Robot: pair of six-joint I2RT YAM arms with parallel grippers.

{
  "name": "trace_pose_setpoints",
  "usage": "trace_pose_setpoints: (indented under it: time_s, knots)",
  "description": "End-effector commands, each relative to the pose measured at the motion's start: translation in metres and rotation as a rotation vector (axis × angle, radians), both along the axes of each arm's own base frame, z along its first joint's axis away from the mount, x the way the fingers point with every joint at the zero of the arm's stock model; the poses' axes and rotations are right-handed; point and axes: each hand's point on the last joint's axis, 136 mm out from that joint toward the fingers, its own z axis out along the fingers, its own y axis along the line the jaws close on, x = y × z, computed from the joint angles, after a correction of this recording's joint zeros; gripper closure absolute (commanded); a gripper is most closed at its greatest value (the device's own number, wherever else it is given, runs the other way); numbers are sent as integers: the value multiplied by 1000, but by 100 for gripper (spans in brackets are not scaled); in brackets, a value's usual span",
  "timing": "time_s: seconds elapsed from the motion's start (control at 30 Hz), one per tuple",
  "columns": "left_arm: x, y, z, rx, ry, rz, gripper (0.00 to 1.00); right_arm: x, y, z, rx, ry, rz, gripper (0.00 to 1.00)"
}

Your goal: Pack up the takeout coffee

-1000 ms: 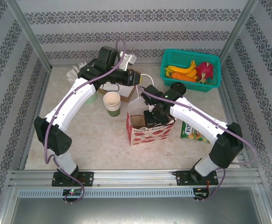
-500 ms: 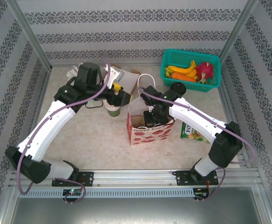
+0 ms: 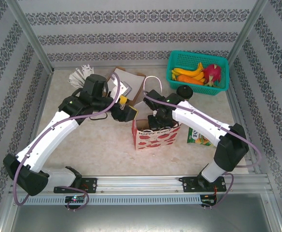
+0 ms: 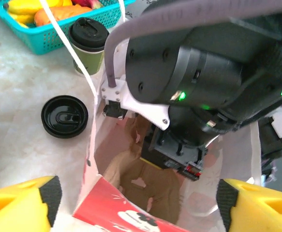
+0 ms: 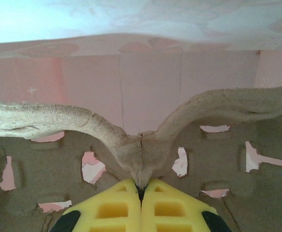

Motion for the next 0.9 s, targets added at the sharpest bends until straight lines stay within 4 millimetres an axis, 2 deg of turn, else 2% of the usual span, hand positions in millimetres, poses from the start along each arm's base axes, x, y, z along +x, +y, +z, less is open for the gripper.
trace_pose_setpoints:
  time_s: [0.0, 0.17, 0.5, 0.7, 0.87]
  knots:
    - [-9, -5, -7, -12, 144, 42, 19, 3, -2, -4, -55, 1, -19, 100]
    - [-15, -5, -20, 19, 238, 71, 22, 4, -3, -9, -72, 9, -33, 100]
    - [-23, -9, -30, 60, 326, 61, 24, 9, -3, -11, -103, -39, -34, 100]
    - [-16, -11, -45, 100, 382, 95, 34, 12, -3, -20, -113, -81, -47, 100]
    - [-13, -12, -47, 108, 396, 108, 49, 14, -7, -26, -130, -113, -67, 99]
